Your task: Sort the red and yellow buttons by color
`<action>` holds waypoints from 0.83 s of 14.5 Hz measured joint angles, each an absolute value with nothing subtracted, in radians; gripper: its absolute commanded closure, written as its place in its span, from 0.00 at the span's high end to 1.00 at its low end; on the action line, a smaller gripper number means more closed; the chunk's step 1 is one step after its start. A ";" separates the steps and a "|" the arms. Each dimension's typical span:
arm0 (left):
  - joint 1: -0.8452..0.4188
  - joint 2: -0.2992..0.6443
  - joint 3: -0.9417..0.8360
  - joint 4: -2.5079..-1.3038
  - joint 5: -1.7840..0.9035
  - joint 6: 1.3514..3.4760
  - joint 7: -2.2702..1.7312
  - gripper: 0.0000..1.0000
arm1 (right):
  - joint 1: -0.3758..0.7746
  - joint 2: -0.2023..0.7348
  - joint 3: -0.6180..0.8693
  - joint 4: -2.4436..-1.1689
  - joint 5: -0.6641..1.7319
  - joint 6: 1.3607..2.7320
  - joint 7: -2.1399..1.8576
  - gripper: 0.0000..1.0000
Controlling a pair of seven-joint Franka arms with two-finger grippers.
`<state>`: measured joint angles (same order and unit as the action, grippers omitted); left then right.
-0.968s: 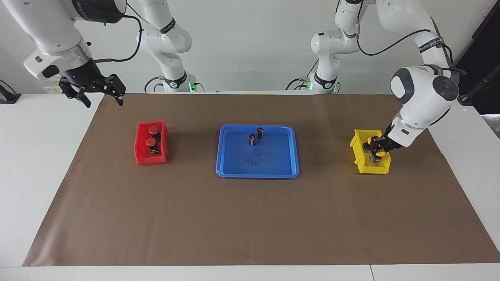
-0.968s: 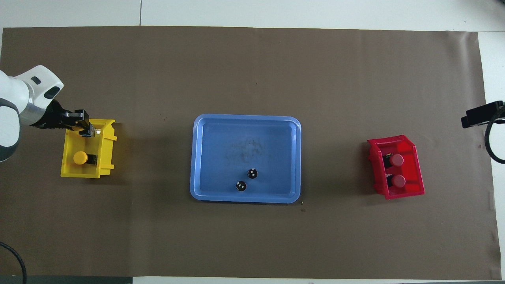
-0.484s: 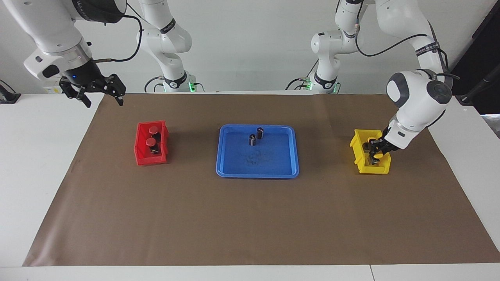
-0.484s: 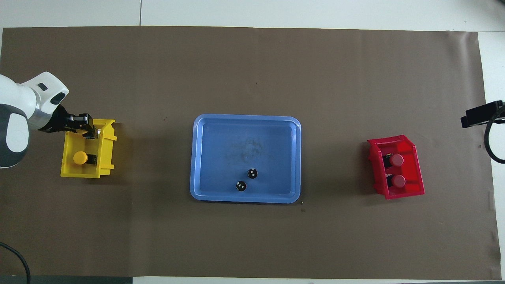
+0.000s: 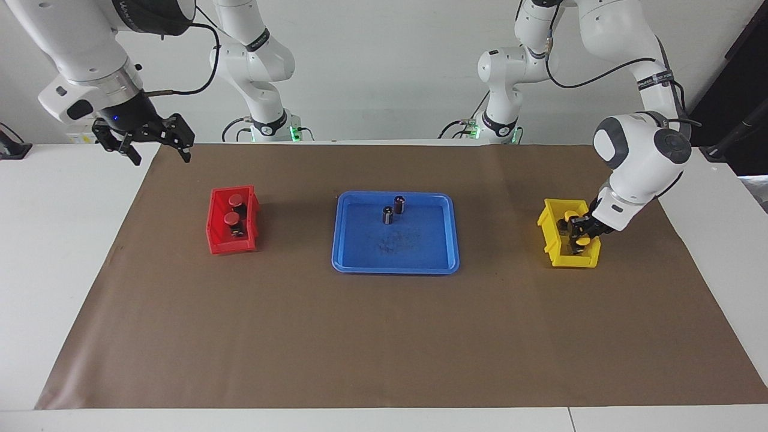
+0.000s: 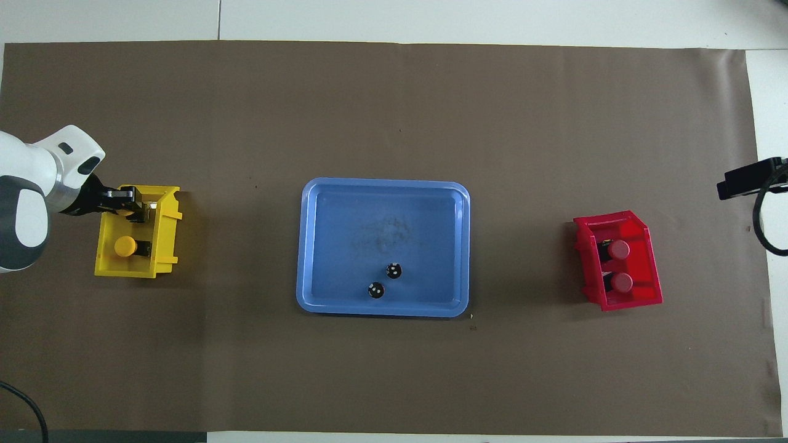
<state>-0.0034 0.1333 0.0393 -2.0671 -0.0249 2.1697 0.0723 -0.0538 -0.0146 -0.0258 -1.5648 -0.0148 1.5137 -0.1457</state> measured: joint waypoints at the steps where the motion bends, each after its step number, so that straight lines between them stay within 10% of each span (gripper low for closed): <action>1: -0.003 0.134 0.040 -2.075 -0.025 2.176 0.073 0.01 | -0.054 -0.015 -0.026 -1.565 -0.015 1.514 -0.146 1.00; 12: -0.009 0.132 0.033 -2.076 -0.026 2.171 0.073 0.01 | -0.054 -0.015 -0.026 -1.565 -0.015 1.514 -0.146 1.00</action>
